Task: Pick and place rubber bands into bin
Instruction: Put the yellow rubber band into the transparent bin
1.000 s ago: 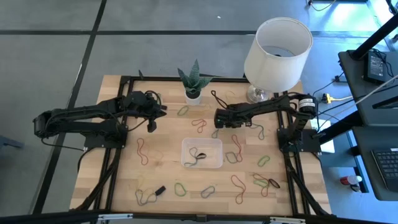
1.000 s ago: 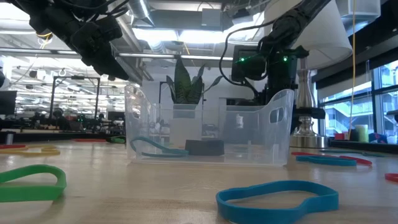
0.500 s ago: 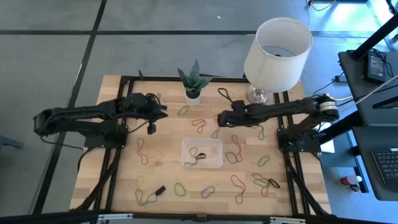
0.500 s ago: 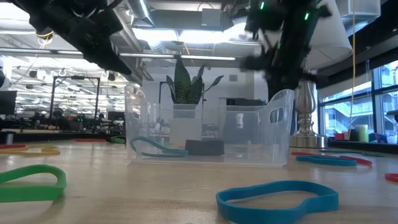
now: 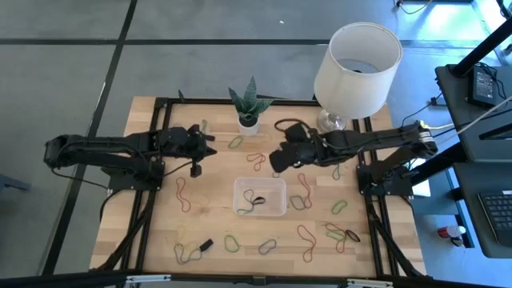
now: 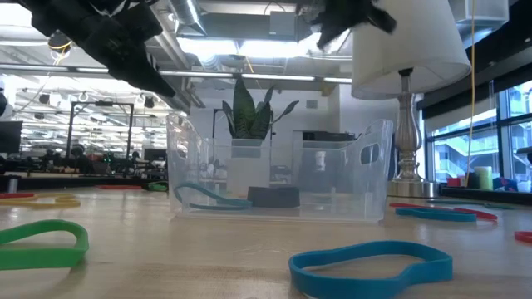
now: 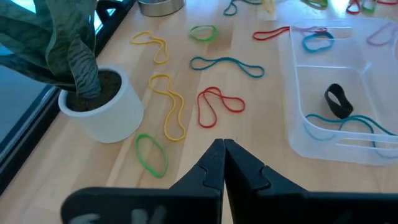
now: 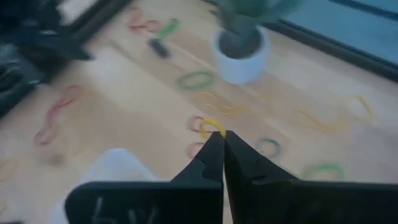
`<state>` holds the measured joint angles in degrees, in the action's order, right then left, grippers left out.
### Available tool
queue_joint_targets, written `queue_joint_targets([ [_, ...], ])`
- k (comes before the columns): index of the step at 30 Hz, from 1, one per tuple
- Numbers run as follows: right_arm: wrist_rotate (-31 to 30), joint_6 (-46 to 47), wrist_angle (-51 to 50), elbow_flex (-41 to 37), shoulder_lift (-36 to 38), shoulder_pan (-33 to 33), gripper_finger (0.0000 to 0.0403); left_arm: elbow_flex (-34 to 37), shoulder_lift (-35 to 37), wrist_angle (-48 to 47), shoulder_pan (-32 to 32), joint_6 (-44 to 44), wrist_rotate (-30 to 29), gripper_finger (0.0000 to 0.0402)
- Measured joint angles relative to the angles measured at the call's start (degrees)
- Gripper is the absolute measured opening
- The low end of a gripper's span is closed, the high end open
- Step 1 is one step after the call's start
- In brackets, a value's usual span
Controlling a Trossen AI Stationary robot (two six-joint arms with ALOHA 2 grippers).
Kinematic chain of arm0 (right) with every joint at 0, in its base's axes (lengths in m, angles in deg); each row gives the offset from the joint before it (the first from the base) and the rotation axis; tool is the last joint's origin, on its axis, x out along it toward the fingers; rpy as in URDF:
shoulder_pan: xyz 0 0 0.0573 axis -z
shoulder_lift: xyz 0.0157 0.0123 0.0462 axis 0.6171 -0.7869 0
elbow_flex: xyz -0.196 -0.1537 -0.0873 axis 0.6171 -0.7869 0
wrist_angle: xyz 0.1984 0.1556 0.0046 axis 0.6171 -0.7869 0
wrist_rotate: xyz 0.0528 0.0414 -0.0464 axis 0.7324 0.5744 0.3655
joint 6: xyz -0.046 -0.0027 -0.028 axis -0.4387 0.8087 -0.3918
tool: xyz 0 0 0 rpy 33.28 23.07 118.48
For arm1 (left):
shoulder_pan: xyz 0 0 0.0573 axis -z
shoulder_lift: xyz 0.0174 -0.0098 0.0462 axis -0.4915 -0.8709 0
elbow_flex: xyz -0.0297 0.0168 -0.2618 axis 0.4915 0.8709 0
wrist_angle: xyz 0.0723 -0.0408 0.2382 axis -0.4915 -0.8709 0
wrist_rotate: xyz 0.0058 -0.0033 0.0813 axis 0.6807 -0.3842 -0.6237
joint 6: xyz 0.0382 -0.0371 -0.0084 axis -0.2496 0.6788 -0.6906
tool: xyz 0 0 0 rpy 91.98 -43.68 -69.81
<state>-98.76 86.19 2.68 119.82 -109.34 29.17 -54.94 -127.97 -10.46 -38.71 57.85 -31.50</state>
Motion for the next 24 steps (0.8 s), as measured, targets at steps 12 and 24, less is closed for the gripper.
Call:
queue_joint_targets([
  [12,3.7,-7.0,0.8,7.2,-12.2,-8.3,0.0,0.0,0.0,0.0,2.2,1.0,-0.1,0.0003],
  [24,16.1,-8.2,0.3,7.2,-25.8,-8.6,0.0004,0.0,0.0,-0.4,2.1,2.4,0.0,0.0003],
])
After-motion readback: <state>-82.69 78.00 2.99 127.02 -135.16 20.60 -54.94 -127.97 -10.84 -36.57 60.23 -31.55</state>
